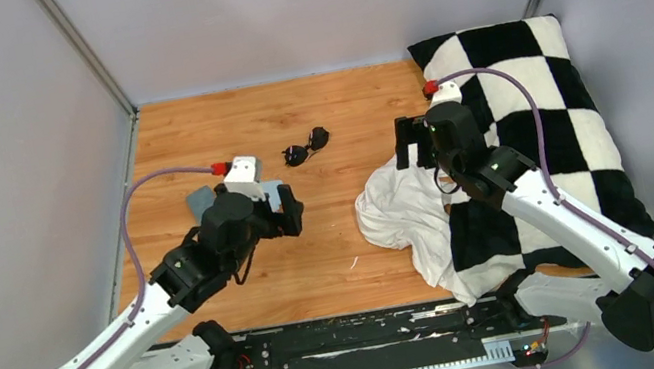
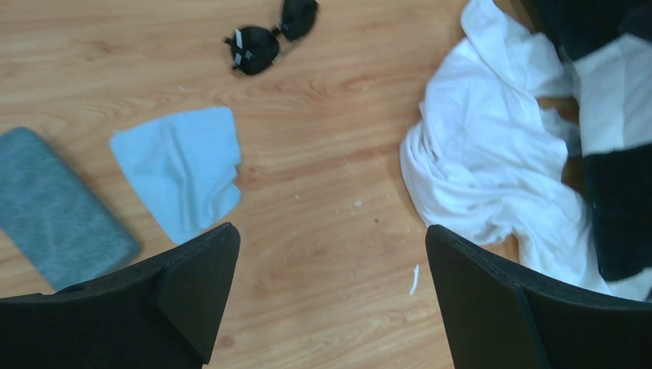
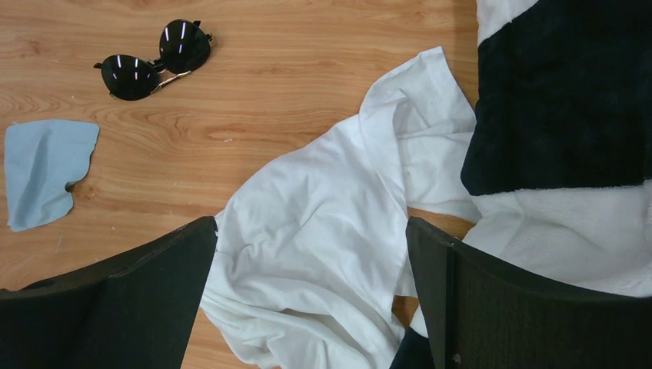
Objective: Organize the sunglasses
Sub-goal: Pick up the sunglasses case from the center of the board.
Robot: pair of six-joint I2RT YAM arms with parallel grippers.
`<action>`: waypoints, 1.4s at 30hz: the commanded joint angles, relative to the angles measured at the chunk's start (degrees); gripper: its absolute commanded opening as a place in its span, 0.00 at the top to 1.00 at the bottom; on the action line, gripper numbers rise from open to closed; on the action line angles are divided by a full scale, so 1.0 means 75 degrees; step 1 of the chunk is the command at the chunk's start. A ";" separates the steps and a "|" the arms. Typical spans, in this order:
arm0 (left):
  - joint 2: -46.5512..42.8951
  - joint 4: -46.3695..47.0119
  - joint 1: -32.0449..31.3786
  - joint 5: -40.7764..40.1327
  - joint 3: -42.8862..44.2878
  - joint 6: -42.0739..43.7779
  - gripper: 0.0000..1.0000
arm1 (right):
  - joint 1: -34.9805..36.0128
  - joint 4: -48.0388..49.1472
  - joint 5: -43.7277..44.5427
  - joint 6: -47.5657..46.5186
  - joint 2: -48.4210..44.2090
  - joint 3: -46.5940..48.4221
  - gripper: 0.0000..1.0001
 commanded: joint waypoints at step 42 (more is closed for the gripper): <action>0.5857 -0.1625 0.6127 0.1253 0.1666 -0.0871 0.00 | -0.0098 -0.0271 -0.0390 0.0583 -0.0827 -0.0791 0.00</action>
